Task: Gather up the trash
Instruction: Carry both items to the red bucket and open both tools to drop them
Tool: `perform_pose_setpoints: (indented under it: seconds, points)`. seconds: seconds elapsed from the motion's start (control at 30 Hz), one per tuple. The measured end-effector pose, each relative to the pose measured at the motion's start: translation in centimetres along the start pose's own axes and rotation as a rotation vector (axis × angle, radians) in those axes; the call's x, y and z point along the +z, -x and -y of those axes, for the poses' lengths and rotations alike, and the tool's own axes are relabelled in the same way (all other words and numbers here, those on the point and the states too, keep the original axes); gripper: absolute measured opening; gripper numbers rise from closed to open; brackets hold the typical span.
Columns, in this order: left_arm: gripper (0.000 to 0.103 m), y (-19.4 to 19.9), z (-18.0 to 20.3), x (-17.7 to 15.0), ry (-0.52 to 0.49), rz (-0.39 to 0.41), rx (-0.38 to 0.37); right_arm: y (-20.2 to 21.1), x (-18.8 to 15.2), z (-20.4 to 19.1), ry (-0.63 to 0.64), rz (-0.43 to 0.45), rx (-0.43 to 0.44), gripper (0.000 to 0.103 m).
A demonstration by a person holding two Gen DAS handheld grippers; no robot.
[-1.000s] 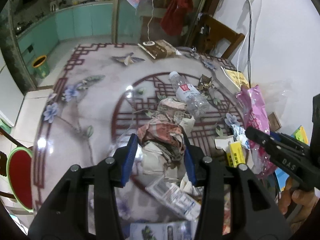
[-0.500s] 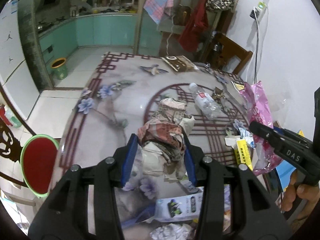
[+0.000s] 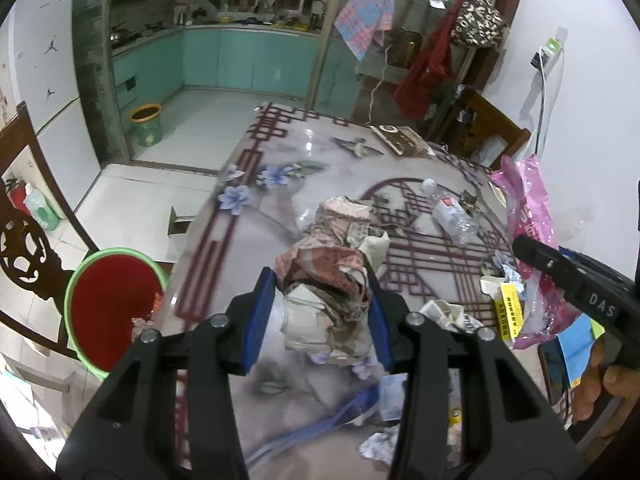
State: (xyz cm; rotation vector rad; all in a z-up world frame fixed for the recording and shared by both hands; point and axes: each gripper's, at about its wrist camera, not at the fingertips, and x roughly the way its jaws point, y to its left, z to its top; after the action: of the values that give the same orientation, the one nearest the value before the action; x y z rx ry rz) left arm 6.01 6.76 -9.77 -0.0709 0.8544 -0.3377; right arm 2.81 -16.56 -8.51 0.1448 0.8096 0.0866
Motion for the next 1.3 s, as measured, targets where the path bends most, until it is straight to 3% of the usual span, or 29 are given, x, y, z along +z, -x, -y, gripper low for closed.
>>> perform_pose_setpoints:
  seconds: [0.63,1.3]
  points:
    - [0.042,1.2,-15.1,-0.4,0.099,-0.038,0.074,-5.0,0.1,-14.1,0.079,-0.08,0.073,0.029]
    - [0.042,1.2,-28.8,-1.0,0.215,-0.085,0.194,-18.4,-0.8,-29.5,0.177,-0.318,0.309,0.03]
